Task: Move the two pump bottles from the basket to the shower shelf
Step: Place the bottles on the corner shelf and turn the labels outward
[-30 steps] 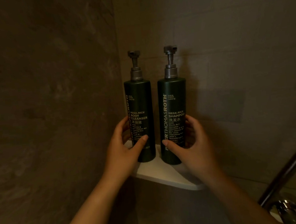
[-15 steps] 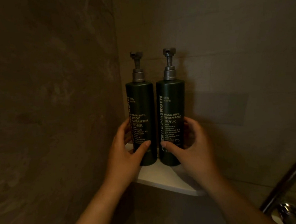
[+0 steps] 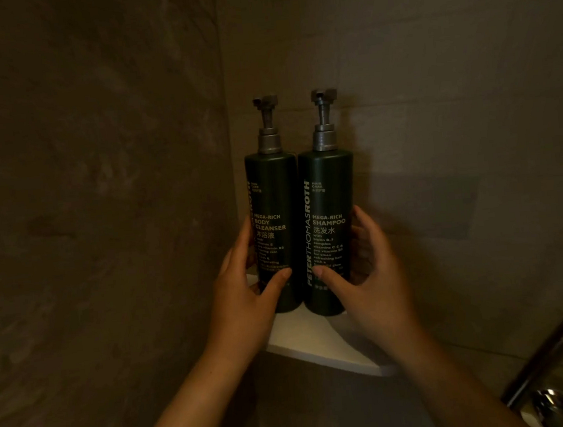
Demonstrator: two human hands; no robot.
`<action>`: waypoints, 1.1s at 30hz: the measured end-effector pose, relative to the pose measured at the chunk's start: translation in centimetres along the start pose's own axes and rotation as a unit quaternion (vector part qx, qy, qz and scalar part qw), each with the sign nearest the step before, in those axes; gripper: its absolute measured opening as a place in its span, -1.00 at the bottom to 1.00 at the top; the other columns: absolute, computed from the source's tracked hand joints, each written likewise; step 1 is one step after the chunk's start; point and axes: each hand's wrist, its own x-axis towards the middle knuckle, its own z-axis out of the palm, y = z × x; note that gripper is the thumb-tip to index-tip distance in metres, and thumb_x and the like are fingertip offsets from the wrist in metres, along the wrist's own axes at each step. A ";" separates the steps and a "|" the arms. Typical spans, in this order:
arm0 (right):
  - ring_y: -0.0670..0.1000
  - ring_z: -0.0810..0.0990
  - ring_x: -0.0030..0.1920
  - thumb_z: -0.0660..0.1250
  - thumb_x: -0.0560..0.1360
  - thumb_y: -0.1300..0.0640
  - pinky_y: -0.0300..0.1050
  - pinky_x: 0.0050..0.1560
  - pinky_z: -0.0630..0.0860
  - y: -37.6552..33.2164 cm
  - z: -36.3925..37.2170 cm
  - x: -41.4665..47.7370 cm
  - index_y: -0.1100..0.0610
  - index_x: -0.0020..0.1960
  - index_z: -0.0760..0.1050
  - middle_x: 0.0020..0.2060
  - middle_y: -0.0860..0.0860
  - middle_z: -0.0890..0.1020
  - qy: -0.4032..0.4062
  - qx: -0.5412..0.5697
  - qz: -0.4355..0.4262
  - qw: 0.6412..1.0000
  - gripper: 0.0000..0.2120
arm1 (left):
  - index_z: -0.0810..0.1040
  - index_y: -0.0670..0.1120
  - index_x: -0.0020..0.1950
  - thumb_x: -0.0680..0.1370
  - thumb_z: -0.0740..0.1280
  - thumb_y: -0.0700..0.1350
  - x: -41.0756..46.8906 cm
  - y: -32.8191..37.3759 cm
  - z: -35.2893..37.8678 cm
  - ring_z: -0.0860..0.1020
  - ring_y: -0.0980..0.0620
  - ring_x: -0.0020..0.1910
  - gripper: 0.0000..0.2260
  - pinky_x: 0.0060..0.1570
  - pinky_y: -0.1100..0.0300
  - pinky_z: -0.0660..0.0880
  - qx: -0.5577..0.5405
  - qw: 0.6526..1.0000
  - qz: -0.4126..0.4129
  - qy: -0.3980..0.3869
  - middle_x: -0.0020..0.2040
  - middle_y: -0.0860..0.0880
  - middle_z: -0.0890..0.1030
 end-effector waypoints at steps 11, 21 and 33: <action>-0.37 0.43 0.16 0.51 0.26 0.02 -0.51 -0.03 0.41 0.0 0.2 0.1 -0.44 0.28 0.21 0.16 -0.36 0.45 0.018 -0.018 -0.014 1.000 -0.24 | 0.18 0.28 0.42 0.43 0.42 -0.21 1.0 -0.9 0.1 0.37 0.40 0.21 -0.28 -0.06 0.49 0.43 -0.020 1.000 -0.011 -0.007 0.33 0.17 0.38; -0.36 0.45 0.16 0.46 0.22 -0.13 -0.45 -0.04 0.46 0.1 0.1 -0.1 -0.44 0.26 0.24 0.12 -0.48 0.44 0.016 -0.024 -0.006 1.000 -0.30 | 0.23 0.34 0.33 0.44 0.41 -0.23 0.6 -1.2 0.0 0.37 0.40 0.20 -0.33 -0.09 0.56 0.38 -0.028 0.999 -0.018 0.006 0.32 0.15 0.39; -0.21 0.45 0.22 0.43 0.22 -0.18 -0.01 0.15 0.51 -0.3 0.0 -0.1 -0.33 0.34 0.22 0.22 -0.25 0.46 -0.004 -0.039 0.016 0.999 -0.26 | 0.15 0.34 0.35 0.40 0.32 0.09 0.1 -0.1 -0.4 0.34 0.40 0.24 -0.41 0.15 0.32 0.41 0.018 0.999 -0.030 -0.001 0.31 0.23 0.38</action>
